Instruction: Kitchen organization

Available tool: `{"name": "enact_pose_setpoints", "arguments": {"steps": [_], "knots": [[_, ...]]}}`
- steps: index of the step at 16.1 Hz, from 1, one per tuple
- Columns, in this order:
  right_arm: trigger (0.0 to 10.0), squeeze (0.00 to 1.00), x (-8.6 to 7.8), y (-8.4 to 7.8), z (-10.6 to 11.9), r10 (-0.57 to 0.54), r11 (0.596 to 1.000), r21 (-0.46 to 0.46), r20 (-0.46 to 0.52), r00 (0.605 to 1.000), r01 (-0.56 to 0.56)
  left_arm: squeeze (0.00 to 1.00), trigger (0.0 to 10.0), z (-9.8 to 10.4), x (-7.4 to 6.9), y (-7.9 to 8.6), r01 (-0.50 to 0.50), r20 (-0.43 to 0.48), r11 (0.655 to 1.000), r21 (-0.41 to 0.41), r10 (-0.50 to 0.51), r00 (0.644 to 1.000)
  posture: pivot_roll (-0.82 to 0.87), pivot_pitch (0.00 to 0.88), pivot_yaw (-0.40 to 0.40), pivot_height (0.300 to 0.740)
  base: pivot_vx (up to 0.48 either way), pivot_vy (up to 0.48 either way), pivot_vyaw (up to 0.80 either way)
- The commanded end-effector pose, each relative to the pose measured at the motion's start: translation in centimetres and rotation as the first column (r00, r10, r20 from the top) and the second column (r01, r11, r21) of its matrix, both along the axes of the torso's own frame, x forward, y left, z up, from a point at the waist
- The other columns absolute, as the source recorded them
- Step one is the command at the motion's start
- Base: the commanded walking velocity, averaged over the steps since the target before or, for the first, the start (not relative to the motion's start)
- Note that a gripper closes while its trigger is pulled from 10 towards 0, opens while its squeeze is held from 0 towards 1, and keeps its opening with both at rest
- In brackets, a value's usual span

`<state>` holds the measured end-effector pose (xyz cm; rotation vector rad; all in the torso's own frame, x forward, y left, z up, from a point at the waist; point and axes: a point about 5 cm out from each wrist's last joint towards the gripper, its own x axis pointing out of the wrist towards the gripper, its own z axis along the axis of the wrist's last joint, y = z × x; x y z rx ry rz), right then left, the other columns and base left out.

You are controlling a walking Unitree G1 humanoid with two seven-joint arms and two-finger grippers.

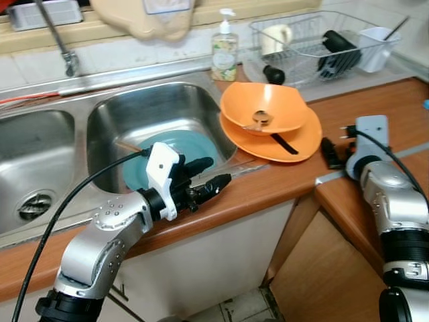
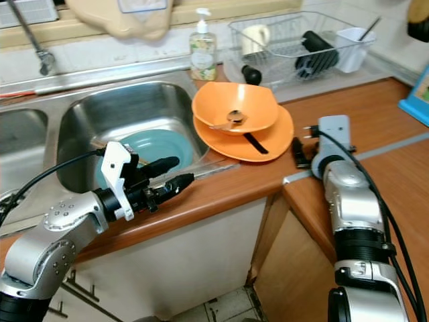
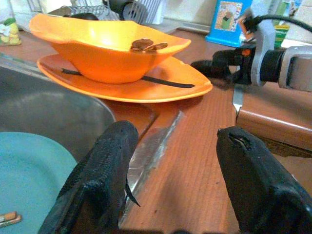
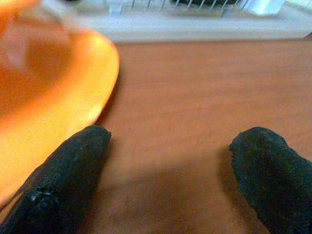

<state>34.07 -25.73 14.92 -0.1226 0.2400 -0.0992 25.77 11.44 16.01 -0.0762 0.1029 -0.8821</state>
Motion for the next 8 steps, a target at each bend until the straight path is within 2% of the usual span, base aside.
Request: {"name": "enact_pose_setpoints", "arguments": {"steps": [1,2,4,8], "knots": [[10.0,0.00,0.2,-0.1,1.6,-0.015,1.000,0.021,0.084,0.996,0.013,0.00,10.0,0.2,0.0,0.0,-0.002,0.007,1.000,0.016,0.002,1.000,-0.02,0.000,0.065,0.740,0.000,0.000,0.00],[10.0,0.00,0.0,-0.1,2.8,-0.016,1.000,0.018,0.142,0.990,0.014,0.00,10.0,0.1,0.0,-0.1,-0.002,0.006,1.000,0.015,0.002,1.000,-0.02,0.000,0.065,0.740,0.000,0.000,0.00],[10.0,0.00,-0.2,0.5,3.6,0.018,1.000,0.005,0.189,0.982,-0.019,0.00,10.0,0.0,0.0,-0.1,-0.008,0.006,1.000,0.016,0.008,1.000,-0.02,0.000,0.065,0.740,0.000,0.000,0.00],[10.0,0.00,-1.6,4.2,7.7,0.197,0.979,-0.037,0.372,0.907,-0.198,0.00,10.0,-0.1,-0.1,-0.3,-0.022,0.006,1.000,0.007,0.022,1.000,-0.03,0.000,0.064,0.740,0.000,0.000,0.00]]}}
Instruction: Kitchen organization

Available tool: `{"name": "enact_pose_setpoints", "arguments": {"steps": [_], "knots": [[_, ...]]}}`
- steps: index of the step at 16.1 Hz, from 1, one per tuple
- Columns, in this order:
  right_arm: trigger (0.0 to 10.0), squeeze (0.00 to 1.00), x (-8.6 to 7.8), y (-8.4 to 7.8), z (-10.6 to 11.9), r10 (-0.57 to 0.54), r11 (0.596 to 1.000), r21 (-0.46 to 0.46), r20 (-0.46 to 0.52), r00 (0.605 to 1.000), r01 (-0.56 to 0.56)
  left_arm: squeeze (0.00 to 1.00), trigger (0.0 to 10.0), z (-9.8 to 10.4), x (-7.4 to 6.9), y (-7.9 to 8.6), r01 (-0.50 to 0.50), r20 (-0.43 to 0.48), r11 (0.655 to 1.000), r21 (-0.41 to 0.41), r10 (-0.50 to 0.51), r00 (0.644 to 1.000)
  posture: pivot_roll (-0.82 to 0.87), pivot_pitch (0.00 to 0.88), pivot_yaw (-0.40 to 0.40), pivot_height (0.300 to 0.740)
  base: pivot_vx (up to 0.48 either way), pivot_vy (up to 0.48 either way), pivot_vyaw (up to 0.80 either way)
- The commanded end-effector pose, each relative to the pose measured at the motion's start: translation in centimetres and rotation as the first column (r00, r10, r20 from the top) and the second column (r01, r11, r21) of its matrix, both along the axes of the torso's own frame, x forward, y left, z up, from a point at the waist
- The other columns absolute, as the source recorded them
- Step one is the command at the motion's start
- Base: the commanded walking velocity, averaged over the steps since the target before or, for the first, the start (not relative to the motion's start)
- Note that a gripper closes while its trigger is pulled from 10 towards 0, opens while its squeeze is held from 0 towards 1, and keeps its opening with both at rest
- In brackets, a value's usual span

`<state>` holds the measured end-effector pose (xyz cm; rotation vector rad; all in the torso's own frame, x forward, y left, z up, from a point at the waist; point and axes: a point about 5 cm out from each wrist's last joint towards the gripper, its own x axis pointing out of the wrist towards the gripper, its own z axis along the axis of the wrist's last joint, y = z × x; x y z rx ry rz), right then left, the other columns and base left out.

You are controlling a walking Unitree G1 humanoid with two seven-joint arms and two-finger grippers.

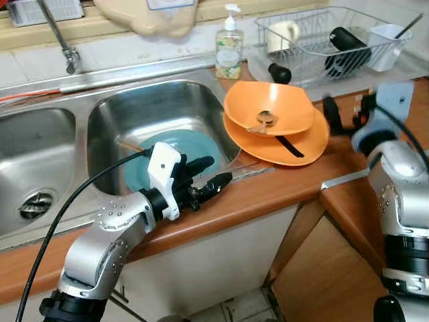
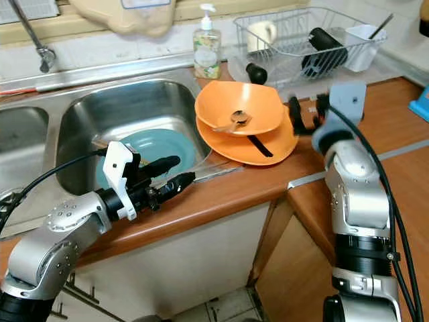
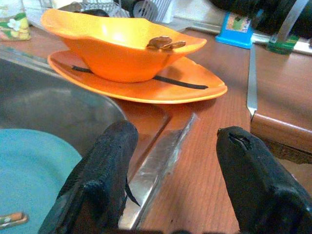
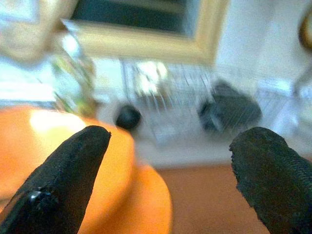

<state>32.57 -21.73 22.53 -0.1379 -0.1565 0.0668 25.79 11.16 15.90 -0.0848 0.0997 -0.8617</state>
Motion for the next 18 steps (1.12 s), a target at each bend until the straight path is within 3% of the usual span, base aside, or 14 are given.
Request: {"name": "enact_pose_setpoints", "arguments": {"steps": [1,4,9,13,18], "knots": [[10.0,0.00,-0.6,1.4,0.8,0.075,0.997,-0.016,0.039,0.996,-0.075,0.00,10.0,-0.1,-0.2,-0.1,-0.001,0.005,1.000,0.017,0.001,1.000,-0.03,0.000,0.062,0.740,0.000,0.000,0.00],[10.0,0.00,-2.8,4.4,0.8,0.309,0.948,-0.082,0.031,0.950,-0.306,0.00,10.0,-0.1,-0.2,-0.2,-0.004,0.007,1.000,0.021,0.004,1.000,-0.03,0.000,0.056,0.740,0.000,0.000,0.00],[10.0,0.00,-5.4,5.0,-0.5,0.446,0.885,-0.117,-0.070,0.892,-0.451,0.00,10.0,-0.6,-0.5,0.4,-0.043,0.016,0.997,0.060,0.042,0.999,-0.03,0.000,0.056,0.740,0.000,0.000,0.00],[10.0,0.00,-5.8,5.7,-1.4,0.475,0.863,-0.129,-0.121,0.872,-0.488,0.00,10.0,-0.6,-0.4,-0.3,-0.034,0.030,0.997,0.073,0.032,0.999,-0.02,0.000,0.053,0.740,0.000,0.000,0.00],[10.0,0.00,-4.3,5.4,-2.1,0.365,0.912,-0.144,-0.147,0.919,-0.385,0.00,10.0,-0.3,-0.4,-0.6,-0.029,0.038,0.998,0.064,0.027,0.999,-0.01,0.000,0.050,0.740,0.000,0.000,0.00]]}}
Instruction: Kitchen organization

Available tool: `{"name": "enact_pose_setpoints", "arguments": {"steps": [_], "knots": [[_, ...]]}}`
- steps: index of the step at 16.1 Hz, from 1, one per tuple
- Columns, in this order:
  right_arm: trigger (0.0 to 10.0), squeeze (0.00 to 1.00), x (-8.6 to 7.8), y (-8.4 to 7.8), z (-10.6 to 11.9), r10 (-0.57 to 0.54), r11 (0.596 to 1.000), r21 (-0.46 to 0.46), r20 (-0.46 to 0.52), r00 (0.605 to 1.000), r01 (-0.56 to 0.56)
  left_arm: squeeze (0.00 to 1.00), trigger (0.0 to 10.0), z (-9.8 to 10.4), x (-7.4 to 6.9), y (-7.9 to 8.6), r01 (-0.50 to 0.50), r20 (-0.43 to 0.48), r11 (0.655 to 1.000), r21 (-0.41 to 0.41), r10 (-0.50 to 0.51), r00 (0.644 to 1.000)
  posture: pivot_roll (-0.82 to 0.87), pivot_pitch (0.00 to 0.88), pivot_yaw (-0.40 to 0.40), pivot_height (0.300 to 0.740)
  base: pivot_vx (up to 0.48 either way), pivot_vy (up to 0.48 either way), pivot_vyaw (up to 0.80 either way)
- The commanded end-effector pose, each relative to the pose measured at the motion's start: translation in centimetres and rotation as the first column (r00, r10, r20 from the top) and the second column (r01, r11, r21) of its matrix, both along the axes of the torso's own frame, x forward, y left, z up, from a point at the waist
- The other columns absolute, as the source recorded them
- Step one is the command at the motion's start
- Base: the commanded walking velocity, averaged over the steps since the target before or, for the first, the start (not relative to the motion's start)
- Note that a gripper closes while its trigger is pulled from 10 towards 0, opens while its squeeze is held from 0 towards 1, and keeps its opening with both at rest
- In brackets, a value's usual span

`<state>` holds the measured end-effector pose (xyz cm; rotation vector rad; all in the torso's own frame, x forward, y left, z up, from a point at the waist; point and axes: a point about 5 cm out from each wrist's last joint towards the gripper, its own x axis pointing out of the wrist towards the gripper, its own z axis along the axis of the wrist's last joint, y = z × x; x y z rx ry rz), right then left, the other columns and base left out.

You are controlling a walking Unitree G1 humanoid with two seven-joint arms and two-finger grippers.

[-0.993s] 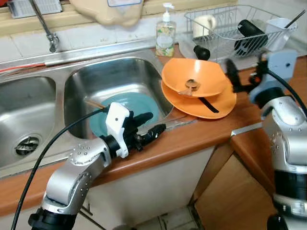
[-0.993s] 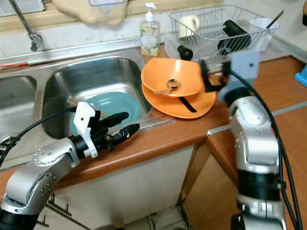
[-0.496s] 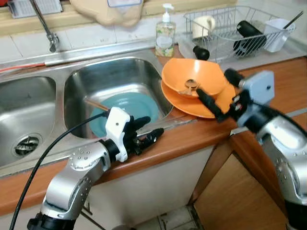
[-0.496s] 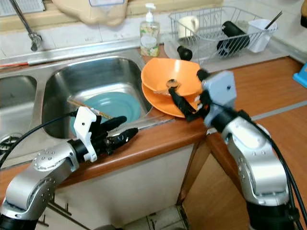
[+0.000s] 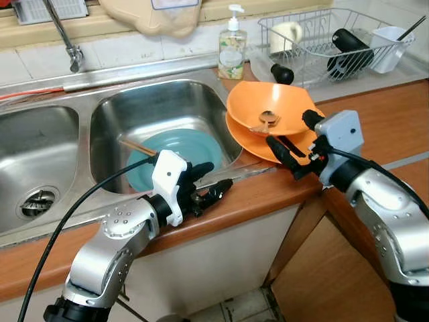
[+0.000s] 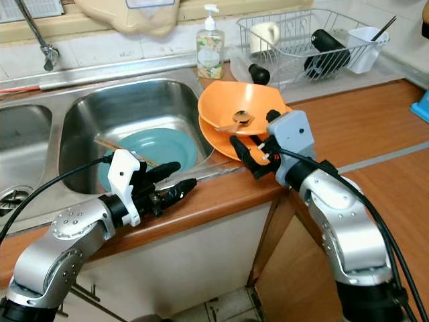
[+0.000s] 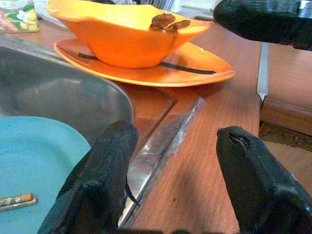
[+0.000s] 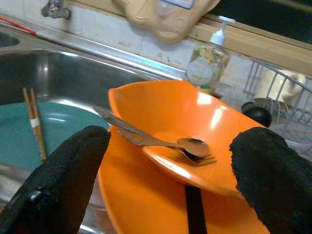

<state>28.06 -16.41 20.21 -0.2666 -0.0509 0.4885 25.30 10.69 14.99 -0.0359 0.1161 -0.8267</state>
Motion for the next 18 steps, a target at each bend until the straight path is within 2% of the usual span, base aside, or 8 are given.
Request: {"name": "enact_pose_setpoints", "arguments": {"steps": [1,4,6,8,10,11,13,18], "knots": [[10.0,0.00,0.3,-0.1,0.4,-0.033,0.999,0.008,0.012,0.999,0.033,0.00,10.0,0.6,0.1,-0.1,0.004,0.032,1.000,0.014,-0.004,0.999,-0.01,0.000,0.051,0.740,0.000,0.000,0.00],[10.0,0.00,0.8,-1.2,0.9,-0.115,0.990,0.087,0.014,0.993,0.114,0.00,10.0,0.5,0.1,0.0,0.007,0.030,1.000,0.019,-0.007,1.000,-0.01,0.000,0.053,0.740,0.000,0.000,0.00],[10.0,0.00,0.3,-2.1,0.9,-0.131,0.988,0.079,0.014,0.991,0.130,0.00,10.0,0.5,0.0,0.0,0.009,0.028,1.000,0.020,-0.010,1.000,-0.02,0.000,0.055,0.740,0.000,0.000,0.00],[10.0,0.00,-0.6,-1.9,1.0,-0.067,0.996,0.064,0.016,0.998,0.066,0.00,10.0,0.4,0.0,0.0,0.013,0.025,1.000,0.021,-0.013,1.000,-0.02,0.000,0.063,0.740,0.000,0.000,0.00],[10.0,0.00,-1.6,0.0,0.4,0.070,0.998,0.008,-0.003,0.998,-0.070,0.00,10.0,0.4,0.0,-0.2,0.025,0.023,0.999,0.025,-0.026,0.999,-0.02,0.000,0.066,0.740,0.000,0.000,0.00],[10.0,0.00,-1.5,0.4,-0.1,0.081,0.997,-0.019,-0.018,0.997,-0.081,0.00,10.0,0.5,0.1,-0.2,0.026,0.025,0.999,0.026,-0.027,0.999,-0.02,0.000,0.066,0.740,0.000,0.000,0.00],[10.0,0.00,-0.6,0.3,-0.7,0.032,0.997,-0.064,-0.032,0.999,-0.033,0.00,10.0,0.6,0.2,-0.2,0.028,0.028,0.999,0.028,-0.029,0.999,-0.01,0.000,0.065,0.740,0.000,0.000,0.00],[10.0,0.00,0.9,0.0,-0.2,-0.051,0.998,-0.027,-0.004,0.999,0.051,0.00,10.0,0.6,0.0,-0.1,0.036,0.026,0.999,0.029,-0.037,0.999,0.00,0.000,0.060,0.740,0.000,0.000,0.00]]}}
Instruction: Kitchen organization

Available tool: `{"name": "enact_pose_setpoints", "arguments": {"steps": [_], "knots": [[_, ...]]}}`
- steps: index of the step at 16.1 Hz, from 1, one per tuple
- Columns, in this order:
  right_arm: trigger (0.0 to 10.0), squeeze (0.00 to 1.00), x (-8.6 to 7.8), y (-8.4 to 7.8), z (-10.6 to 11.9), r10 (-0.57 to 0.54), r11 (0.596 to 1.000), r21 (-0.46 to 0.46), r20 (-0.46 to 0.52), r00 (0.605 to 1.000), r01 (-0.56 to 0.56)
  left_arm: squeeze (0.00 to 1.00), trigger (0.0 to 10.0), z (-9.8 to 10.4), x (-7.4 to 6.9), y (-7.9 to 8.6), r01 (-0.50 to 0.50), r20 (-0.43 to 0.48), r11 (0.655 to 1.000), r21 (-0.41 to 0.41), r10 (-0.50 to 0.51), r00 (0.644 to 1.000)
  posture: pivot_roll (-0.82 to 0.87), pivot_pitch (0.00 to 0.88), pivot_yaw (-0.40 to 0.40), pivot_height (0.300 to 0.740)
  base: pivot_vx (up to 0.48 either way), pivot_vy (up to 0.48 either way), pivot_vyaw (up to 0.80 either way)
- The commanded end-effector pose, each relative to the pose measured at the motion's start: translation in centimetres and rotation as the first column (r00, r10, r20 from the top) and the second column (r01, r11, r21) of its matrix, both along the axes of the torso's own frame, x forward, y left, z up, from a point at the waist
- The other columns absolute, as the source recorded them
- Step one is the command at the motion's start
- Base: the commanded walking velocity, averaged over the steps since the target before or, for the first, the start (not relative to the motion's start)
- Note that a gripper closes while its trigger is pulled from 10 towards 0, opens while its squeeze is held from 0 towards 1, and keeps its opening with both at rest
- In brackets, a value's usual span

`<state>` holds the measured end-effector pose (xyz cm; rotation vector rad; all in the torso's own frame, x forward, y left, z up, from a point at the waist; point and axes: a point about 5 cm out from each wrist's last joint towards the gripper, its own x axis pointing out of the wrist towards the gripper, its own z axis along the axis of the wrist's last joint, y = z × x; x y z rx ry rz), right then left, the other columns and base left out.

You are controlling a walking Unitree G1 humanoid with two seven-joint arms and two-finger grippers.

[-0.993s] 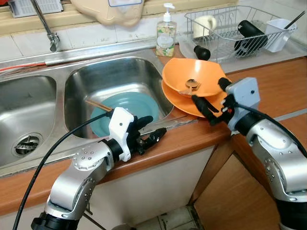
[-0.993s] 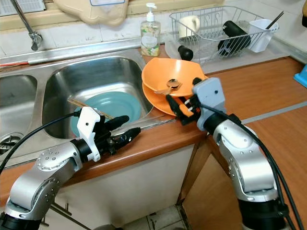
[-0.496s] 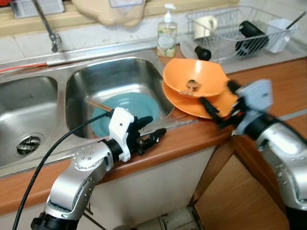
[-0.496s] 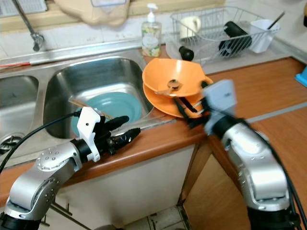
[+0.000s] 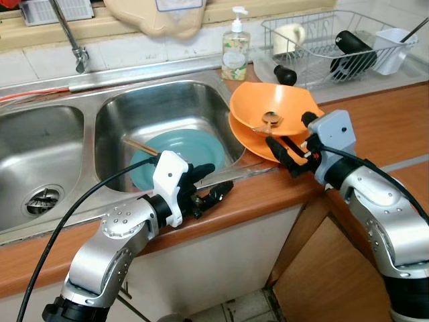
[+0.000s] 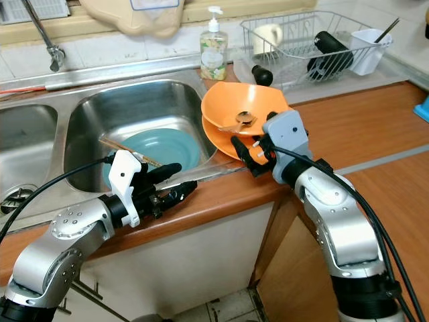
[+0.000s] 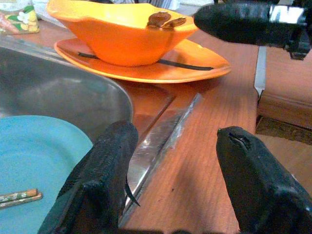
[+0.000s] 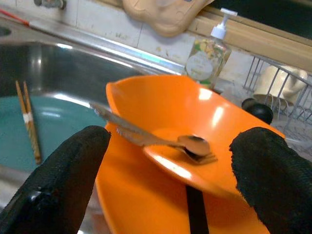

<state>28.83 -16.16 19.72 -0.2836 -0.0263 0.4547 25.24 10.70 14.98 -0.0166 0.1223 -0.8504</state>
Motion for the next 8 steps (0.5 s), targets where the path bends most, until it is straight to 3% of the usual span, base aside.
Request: {"name": "enact_pose_setpoints", "arguments": {"steps": [1,5,8], "knots": [[10.0,0.00,0.5,-0.4,0.3,-0.044,0.999,0.030,0.018,0.999,0.043,0.00,10.0,0.6,0.1,-0.2,0.017,0.023,1.000,0.009,-0.017,1.000,0.00,0.000,0.061,0.740,0.000,0.000,0.00],[10.0,0.00,0.9,-0.9,0.6,-0.082,0.994,0.072,0.027,0.996,0.080,0.00,10.0,0.7,0.1,-0.3,0.023,0.023,1.000,0.008,-0.024,0.999,-0.01,0.000,0.063,0.740,0.000,0.000,0.00],[10.0,0.00,1.0,-2.2,0.8,-0.135,0.988,0.080,0.034,0.990,0.132,0.00,10.0,0.6,0.1,-0.4,0.024,0.021,1.000,0.008,-0.024,0.999,-0.01,0.000,0.065,0.740,0.000,0.000,0.00]]}}
